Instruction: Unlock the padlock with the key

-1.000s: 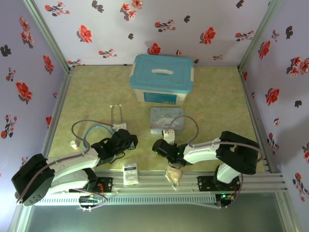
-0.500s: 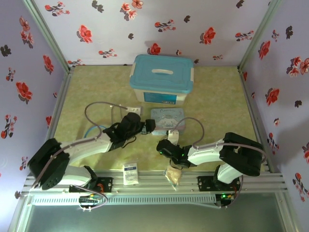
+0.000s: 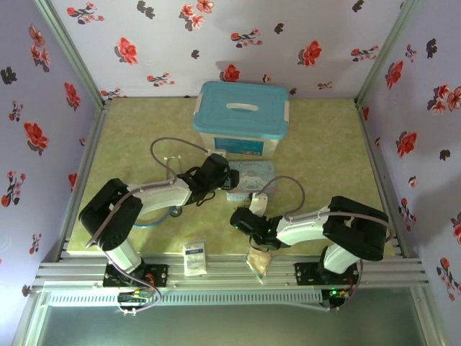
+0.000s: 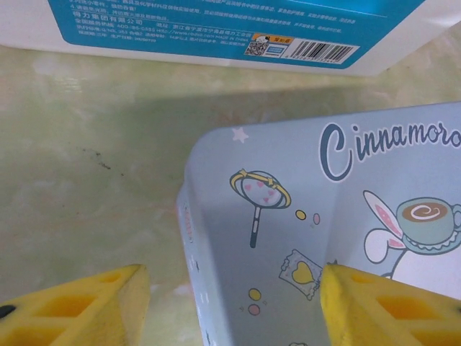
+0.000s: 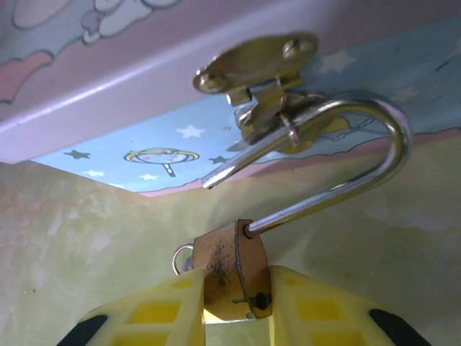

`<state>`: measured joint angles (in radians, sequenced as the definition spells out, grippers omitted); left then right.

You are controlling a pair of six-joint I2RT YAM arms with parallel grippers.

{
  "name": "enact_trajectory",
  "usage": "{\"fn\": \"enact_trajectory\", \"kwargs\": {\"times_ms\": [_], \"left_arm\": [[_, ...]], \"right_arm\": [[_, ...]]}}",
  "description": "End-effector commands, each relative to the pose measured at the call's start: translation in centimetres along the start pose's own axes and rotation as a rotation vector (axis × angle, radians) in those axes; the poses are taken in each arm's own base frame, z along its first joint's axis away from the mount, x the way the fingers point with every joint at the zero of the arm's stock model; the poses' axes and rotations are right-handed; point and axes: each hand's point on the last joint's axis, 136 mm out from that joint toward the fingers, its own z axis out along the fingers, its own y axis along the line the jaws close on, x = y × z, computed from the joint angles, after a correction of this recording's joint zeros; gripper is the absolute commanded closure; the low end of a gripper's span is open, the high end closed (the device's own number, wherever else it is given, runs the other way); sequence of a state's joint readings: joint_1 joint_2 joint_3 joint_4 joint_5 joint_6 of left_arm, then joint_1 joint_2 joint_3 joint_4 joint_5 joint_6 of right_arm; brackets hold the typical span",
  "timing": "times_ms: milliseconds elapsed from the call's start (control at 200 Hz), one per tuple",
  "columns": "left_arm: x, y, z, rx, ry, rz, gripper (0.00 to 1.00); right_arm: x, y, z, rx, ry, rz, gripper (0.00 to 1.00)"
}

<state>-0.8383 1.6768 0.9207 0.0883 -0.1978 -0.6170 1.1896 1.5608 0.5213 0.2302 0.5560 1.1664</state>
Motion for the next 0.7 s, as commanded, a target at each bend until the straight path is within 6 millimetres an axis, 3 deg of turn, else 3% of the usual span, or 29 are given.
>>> {"fn": "enact_trajectory", "kwargs": {"times_ms": [0,385,695], "left_arm": [[3.9,4.1,1.3,-0.183,0.111,0.067,0.37],[7.0,6.1,1.2,-0.192,0.123,0.050,0.41],[7.5,6.5,0.3,-0.232,0.090,0.086,0.44]], "right_arm": [[-0.2,-2.4,0.2,0.112,-0.038,0.009,0.77],[-3.4,-2.9,-1.0,0.130,-0.185,0.106,0.76],[-5.6,-4.1,-2.1,0.075,-0.267,0.237,0.79]]}}
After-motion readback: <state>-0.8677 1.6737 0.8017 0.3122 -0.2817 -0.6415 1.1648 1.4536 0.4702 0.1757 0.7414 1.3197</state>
